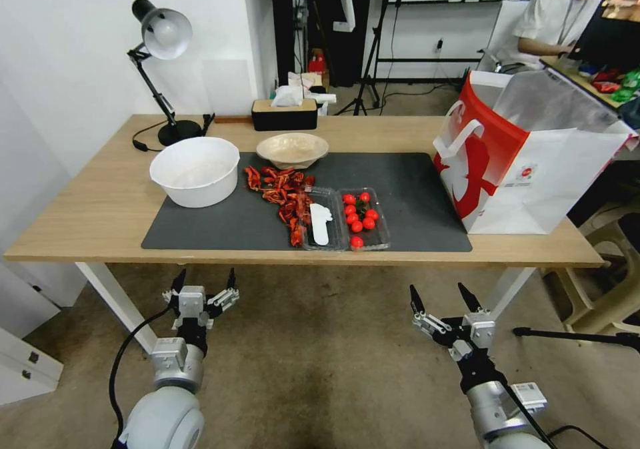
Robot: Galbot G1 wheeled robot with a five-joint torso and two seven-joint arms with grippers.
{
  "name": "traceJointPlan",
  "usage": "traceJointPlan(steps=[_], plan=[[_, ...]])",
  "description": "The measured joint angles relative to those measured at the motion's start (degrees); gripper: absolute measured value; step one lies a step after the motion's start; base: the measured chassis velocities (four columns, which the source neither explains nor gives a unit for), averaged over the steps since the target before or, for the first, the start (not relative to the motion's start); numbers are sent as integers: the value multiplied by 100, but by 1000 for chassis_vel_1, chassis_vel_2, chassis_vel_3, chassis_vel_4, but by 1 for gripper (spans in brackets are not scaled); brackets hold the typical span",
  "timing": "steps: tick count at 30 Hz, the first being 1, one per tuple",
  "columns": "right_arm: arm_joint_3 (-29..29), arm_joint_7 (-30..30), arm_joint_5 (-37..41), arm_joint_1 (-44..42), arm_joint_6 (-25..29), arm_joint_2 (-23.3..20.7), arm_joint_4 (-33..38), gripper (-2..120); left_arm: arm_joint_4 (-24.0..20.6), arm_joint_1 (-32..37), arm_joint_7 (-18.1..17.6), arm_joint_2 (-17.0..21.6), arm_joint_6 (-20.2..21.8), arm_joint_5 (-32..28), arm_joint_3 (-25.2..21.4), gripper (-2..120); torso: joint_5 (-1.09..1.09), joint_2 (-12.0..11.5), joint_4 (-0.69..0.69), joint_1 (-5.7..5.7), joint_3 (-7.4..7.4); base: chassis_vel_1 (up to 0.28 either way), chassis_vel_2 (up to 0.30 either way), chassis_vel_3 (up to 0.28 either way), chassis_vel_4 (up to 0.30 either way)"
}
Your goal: Pick up the trash from the table and place it into the takeout bag.
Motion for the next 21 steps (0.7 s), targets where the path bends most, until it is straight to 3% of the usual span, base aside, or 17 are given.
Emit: traceJointPlan(steps=[13,15,19,21], plan=[[9,-15,52,34,-98,-86,6,100,-57,-416,-4,181,43,-125,-11,100,0,0,1,0,0,0,0,0,0],[47,-10,68,18,-116,-124,42,100,-209,-946,8,386,260,-595,64,100,-1,0,0,0,0,0,0,0,0],[58,-7,69,-3,-120,-121,59,100,-267,-1364,72,543,446,-994,143,100,0,0,-1,0,0,0,0,0,0],[63,-6,69,-25,-120,-112,63,100,-171,-1921,292,816,577,-1375,323,100,1,0,-1,0,0,0,0,0,0]])
